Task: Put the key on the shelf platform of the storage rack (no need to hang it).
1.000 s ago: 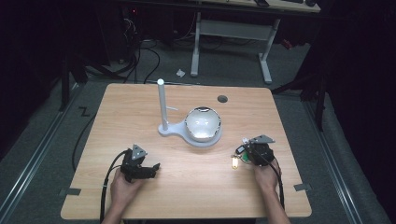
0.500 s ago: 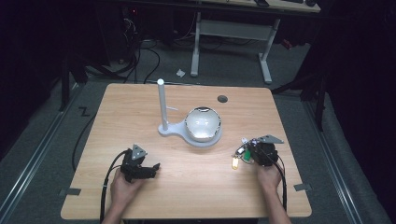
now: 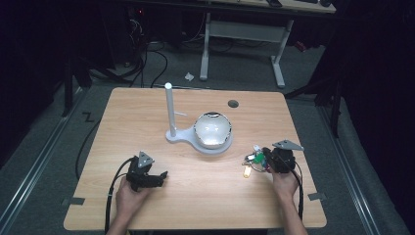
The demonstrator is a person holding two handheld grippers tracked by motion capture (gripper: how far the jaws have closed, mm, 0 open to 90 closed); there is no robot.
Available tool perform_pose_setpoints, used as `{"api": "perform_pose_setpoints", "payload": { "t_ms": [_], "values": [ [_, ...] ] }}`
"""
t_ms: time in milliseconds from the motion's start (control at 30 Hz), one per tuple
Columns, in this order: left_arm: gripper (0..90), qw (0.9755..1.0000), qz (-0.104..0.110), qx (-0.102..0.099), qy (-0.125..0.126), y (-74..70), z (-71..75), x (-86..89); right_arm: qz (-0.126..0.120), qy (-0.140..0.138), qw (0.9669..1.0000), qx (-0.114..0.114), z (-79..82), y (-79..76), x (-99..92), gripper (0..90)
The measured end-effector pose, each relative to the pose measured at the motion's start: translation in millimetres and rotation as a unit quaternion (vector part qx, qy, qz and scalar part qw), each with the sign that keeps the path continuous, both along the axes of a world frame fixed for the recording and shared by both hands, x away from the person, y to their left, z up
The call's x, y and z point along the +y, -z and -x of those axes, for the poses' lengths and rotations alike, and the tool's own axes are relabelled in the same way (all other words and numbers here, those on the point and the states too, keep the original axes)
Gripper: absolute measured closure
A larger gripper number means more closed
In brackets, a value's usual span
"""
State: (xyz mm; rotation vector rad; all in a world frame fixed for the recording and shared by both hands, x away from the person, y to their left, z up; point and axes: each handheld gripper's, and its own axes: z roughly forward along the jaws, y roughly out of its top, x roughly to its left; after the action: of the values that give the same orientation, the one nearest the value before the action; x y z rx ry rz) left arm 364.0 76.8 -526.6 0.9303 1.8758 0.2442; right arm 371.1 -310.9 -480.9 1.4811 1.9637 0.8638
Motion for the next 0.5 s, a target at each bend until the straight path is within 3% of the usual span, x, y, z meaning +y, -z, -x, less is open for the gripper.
{"api": "perform_pose_setpoints", "payload": {
  "t_ms": [333,500],
  "values": [
    [16.6,1.0,0.0,0.0,0.0,0.0,0.0,0.0,-0.007,-0.02,0.9996,-0.019,3.0,-28.7,-1.0,90.0],
    [16.6,1.0,0.0,0.0,0.0,0.0,0.0,0.1,0.0,-0.041,0.999,-0.017,4.2,-44.2,2.9,90.0]
  ]
}}
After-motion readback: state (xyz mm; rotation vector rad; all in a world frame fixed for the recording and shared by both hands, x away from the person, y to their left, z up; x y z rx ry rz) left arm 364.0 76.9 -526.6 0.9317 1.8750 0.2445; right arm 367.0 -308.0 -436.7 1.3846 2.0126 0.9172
